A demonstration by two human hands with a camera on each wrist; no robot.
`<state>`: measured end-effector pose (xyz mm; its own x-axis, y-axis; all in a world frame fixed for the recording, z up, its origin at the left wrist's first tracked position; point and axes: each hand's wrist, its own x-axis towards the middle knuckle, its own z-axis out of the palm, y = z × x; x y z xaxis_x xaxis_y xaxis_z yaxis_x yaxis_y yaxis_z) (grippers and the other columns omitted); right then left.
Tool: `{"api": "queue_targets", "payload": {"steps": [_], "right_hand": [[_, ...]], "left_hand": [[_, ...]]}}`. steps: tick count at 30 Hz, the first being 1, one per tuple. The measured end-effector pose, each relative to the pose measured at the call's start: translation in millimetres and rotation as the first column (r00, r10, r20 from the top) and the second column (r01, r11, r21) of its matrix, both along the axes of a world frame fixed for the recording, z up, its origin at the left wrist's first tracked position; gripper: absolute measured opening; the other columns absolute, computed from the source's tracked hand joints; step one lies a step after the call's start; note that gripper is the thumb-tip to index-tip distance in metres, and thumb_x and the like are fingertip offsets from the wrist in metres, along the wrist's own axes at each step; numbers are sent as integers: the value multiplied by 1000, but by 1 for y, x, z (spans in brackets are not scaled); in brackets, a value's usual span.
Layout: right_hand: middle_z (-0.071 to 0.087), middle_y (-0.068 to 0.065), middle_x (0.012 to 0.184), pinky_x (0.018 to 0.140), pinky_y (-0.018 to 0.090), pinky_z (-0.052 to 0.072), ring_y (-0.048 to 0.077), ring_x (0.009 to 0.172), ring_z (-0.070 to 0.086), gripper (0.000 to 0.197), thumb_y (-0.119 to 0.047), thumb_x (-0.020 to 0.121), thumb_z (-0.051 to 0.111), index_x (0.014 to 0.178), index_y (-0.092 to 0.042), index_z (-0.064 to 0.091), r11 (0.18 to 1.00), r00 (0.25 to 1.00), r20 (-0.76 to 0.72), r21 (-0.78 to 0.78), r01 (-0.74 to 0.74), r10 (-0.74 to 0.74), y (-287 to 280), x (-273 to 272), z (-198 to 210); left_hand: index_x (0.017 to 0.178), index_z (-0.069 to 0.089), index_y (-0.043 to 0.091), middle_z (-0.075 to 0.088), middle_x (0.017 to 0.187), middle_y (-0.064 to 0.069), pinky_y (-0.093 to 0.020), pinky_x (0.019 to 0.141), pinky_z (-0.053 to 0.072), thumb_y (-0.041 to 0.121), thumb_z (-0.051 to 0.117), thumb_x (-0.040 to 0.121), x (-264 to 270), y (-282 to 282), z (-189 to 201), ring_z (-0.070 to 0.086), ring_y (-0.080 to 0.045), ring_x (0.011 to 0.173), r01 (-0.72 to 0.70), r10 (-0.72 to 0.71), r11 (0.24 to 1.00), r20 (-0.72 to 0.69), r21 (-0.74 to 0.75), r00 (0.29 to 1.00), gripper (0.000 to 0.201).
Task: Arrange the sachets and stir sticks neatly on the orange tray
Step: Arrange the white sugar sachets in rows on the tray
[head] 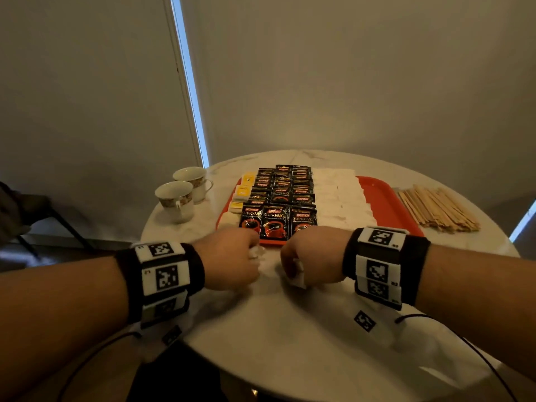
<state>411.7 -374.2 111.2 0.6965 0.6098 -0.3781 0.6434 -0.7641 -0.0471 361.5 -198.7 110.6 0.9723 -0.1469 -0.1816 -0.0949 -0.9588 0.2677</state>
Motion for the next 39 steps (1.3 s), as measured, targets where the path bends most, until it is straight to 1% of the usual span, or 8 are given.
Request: {"api": "queue_targets", "payload": {"steps": [3,6,10,13,17,23,30,39], "right_hand": [[66,-2,118,62,19,43,13,93,59,28,-22,90,74,118,-26,71,999,998,-45,-6,47,-48,-1,7,4],[65,-8,105,59,19,45,7,81,59,24,-19,84,78,105,-30,72,963,974,-150,186,195,-168,-11,18,6],[73,1,97,73,31,62,17,81,71,25,-1,81,78,98,-19,73,538,850,-489,672,509,-194,-30,35,15],[74,13,96,72,34,63,22,80,74,26,12,83,72,104,-4,69,195,770,-634,749,634,-69,-32,48,18],[76,13,105,69,28,62,21,86,77,30,10,83,73,111,-2,71,100,786,-606,780,618,-123,-34,65,14],[78,-3,100,75,28,61,13,88,74,34,5,88,65,107,-20,79,84,790,-575,795,601,-212,-51,91,13],[71,7,89,70,35,57,19,79,65,32,-1,89,71,116,-16,68,-172,732,-665,746,643,-148,-61,111,0],[73,7,87,77,38,59,20,79,66,12,-14,90,73,100,-8,74,-84,726,-664,745,662,-177,-59,118,-8]], "left_hand": [[87,58,17,65,91,-7,-34,67,58,16,61,89,10,7,3,66,-23,83,-156,151,949,-38,-273,988,3],[110,62,13,70,110,-22,-53,85,63,13,60,84,21,7,0,75,-38,95,-310,243,716,-192,-626,951,27],[125,53,12,69,111,-25,-49,72,65,-8,42,97,38,-10,3,77,-40,86,-344,271,431,-244,-834,931,37],[119,58,12,71,106,-23,-54,75,64,-9,40,93,56,-27,10,76,-44,91,-310,305,305,-216,-901,928,38],[116,65,6,74,110,-24,-47,71,64,10,48,103,86,-50,19,76,-35,89,-328,224,31,-313,-944,923,22],[119,68,2,75,113,-21,-32,69,63,0,69,93,125,-65,9,78,-25,87,-271,160,142,-248,-952,955,27],[104,68,10,80,84,-8,-27,53,53,1,68,91,152,-59,12,77,-21,71,-250,164,262,-212,-932,963,16],[101,70,17,77,82,1,-22,51,52,22,81,86,160,-56,2,70,-11,66,-189,190,169,-156,-967,969,19]]}}
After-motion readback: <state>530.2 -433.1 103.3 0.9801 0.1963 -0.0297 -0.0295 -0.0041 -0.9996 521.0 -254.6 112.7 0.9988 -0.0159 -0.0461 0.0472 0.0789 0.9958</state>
